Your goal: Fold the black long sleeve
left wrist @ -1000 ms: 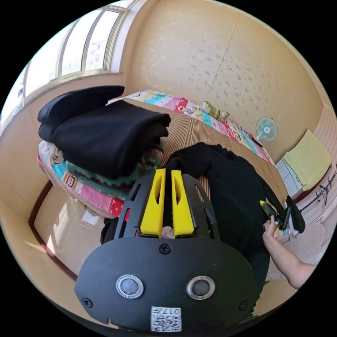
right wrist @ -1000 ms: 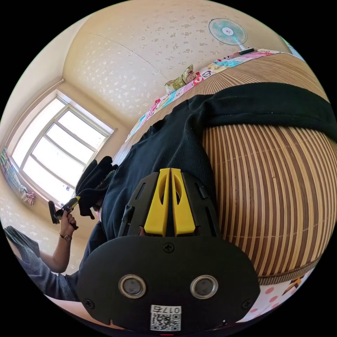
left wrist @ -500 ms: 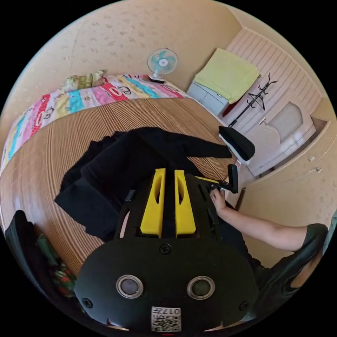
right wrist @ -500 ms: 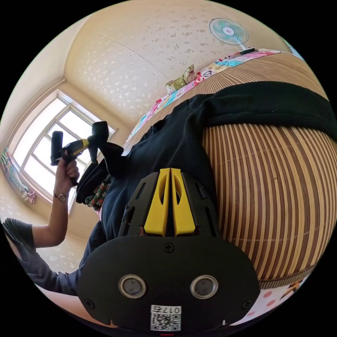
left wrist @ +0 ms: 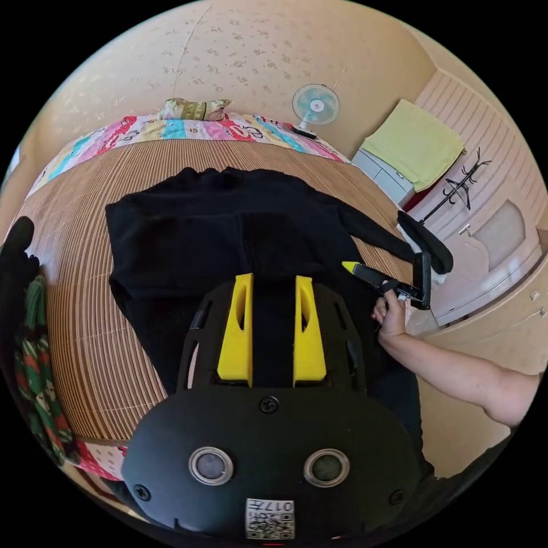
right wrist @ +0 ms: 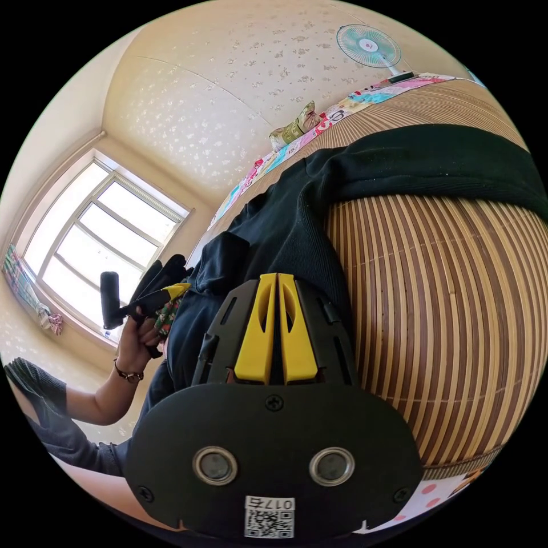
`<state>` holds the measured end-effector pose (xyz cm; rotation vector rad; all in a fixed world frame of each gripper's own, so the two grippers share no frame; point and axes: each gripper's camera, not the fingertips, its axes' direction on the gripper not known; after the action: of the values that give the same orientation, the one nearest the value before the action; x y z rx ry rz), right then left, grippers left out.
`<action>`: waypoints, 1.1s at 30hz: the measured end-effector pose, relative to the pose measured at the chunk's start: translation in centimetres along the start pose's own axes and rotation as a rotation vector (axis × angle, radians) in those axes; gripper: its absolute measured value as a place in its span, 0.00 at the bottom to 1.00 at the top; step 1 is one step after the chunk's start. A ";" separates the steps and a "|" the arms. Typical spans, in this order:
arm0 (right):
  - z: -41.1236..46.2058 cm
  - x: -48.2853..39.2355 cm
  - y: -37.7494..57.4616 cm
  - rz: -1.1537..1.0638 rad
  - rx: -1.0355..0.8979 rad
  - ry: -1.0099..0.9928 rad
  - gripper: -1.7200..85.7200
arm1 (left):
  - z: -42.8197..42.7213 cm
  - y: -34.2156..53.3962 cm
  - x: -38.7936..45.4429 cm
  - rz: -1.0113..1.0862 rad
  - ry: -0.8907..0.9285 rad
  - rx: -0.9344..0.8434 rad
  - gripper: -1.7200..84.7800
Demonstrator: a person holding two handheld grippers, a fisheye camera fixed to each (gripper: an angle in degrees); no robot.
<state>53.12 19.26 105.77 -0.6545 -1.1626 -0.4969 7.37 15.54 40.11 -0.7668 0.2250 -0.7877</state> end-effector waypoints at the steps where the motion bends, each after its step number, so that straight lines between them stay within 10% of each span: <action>1: 0.0 0.0 0.0 0.000 0.000 0.000 0.02 | 1.0 -0.7 -1.1 -0.066 0.030 -0.043 0.20; 15: 0.0 -0.7 0.5 0.004 0.001 -0.005 0.02 | -6.8 3.6 -2.0 -0.174 0.285 0.178 0.06; 19: 0.0 -0.9 0.6 0.006 0.000 -0.007 0.02 | -17.9 9.0 -1.3 -0.135 0.110 0.391 0.05; 33: 0.0 -1.5 0.9 0.016 -0.001 -0.016 0.02 | -46.2 16.4 -9.5 -0.117 -0.563 0.331 0.06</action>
<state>53.24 19.90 104.14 -0.6691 -1.1713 -0.4801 -11.08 5.04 -5.09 -0.6600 -0.4491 -0.6667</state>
